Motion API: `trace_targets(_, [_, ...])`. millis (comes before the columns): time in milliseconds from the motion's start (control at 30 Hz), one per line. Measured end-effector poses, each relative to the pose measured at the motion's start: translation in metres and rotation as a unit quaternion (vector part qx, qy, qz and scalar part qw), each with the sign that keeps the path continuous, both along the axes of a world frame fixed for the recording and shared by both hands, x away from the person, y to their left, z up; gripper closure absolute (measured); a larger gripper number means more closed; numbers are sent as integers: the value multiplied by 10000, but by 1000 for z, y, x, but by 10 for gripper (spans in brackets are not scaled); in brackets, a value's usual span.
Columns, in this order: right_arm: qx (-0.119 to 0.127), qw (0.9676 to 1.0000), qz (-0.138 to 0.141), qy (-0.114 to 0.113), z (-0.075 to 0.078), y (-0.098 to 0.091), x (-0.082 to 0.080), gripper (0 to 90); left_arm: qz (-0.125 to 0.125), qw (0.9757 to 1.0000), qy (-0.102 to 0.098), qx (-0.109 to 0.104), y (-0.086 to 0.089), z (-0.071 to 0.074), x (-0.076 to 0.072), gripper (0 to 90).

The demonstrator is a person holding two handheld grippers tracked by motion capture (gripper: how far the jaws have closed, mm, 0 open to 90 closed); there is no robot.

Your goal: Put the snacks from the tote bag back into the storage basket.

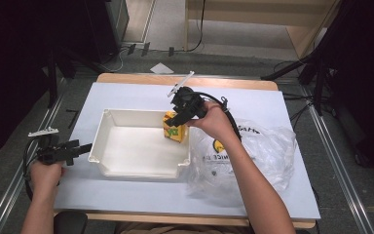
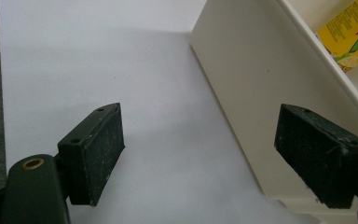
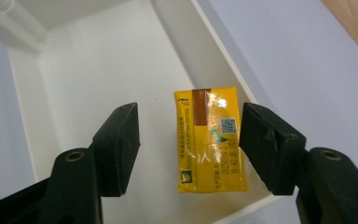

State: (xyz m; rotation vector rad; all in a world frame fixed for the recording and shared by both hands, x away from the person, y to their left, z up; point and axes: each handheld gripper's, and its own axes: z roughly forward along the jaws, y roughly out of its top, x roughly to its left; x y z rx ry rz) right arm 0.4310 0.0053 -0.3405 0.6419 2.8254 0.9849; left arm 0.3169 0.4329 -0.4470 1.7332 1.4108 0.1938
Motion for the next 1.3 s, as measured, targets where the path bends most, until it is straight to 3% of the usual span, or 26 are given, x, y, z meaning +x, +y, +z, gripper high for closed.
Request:
trace_targets(267, [49, 10000, 31, 63, 7, -2, -10, 392, -3, 10000, 6, 15, 0, 0, 0, 168])
trace_targets(433, [156, 9998, 33, 123, 4, -5, -22, 444, 1, 10000, 12, 21, 0, 0, 0, 168])
trace_targets(633, [269, 9995, -91, 147, -1, -10, -29, 519, -11, 10000, 15, 29, 0, 0, 0, 168])
trace_targets(767, [384, 9990, -143, 159, -5, -13, -33, 638, -1, 10000, 23, 36, -1, -1, 0, 168])
trace_targets(1067, [189, 9994, -171, 237, -27, -9, -35, 898, -1, 10000, 30, 48, -1, 0, 0, 168])
trace_targets(1300, [33, 9991, -179, 393, -41, -6, -30, 900, 1, 10000, 21, 42, 0, 0, 0, 168])
